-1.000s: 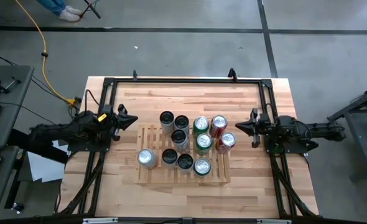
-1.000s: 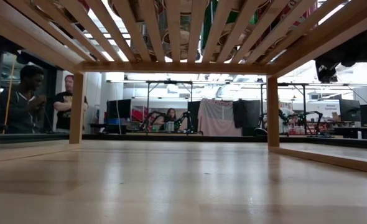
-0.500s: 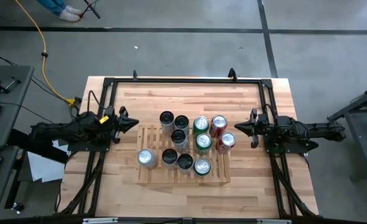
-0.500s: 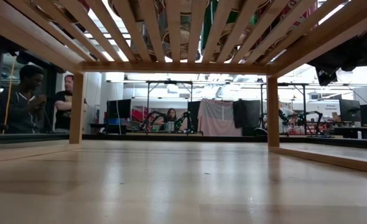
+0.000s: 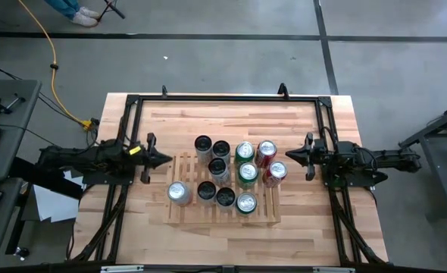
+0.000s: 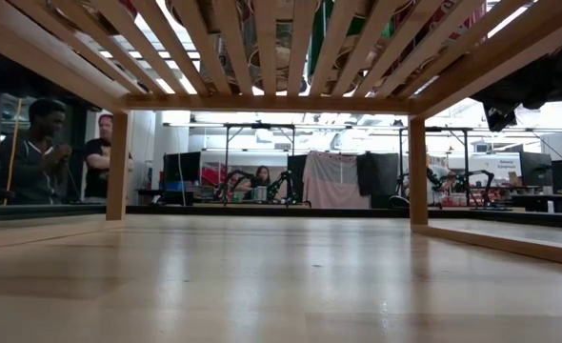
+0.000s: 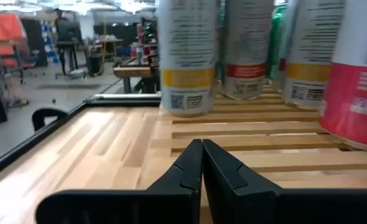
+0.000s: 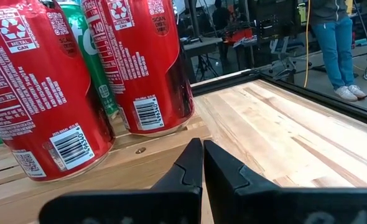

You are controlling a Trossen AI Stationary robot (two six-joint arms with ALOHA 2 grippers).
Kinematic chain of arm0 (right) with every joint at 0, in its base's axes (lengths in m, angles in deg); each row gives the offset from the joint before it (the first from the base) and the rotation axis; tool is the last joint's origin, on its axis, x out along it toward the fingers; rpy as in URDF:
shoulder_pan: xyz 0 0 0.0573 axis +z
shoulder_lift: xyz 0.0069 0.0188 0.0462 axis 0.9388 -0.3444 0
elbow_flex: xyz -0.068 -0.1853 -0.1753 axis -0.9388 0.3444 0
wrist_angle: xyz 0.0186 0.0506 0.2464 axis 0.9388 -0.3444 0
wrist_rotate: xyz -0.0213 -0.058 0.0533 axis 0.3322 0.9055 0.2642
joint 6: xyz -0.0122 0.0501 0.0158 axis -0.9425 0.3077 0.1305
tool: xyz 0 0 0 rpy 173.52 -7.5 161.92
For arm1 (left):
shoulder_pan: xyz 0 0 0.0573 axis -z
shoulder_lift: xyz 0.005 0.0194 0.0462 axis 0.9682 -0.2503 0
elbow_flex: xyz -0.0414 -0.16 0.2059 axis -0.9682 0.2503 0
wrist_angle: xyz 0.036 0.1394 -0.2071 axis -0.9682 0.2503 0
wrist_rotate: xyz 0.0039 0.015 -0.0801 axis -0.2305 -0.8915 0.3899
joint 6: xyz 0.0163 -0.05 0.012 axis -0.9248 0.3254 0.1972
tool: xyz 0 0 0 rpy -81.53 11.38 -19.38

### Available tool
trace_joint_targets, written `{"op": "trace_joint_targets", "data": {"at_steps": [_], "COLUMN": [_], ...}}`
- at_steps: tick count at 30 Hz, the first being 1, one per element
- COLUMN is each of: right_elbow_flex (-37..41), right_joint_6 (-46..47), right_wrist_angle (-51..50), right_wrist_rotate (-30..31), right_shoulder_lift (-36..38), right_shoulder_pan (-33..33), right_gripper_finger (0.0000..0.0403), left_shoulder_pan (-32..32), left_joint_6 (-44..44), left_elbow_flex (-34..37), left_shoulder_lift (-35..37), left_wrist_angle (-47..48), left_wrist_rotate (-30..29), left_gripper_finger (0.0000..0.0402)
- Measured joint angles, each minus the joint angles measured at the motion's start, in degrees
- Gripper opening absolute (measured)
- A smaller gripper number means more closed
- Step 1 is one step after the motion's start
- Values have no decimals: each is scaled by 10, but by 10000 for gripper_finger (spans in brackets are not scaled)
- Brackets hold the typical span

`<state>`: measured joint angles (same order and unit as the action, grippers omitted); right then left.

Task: Place canned beverage on shelf
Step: Return to Home Position

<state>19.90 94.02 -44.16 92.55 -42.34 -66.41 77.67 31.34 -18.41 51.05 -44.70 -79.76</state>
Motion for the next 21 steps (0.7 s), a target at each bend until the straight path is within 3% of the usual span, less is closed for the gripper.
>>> {"op": "trace_joint_targets", "data": {"at_steps": [21], "right_elbow_flex": [0], "right_joint_6": [0], "right_wrist_angle": [0], "right_wrist_rotate": [0], "right_shoulder_lift": [0], "right_shoulder_pan": [0], "right_gripper_finger": [0], "left_shoulder_pan": [4], "left_joint_6": [19], "left_elbow_flex": [0], "left_shoulder_lift": [-1], "left_wrist_angle": [0], "left_wrist_rotate": [0], "left_gripper_finger": [3]}}
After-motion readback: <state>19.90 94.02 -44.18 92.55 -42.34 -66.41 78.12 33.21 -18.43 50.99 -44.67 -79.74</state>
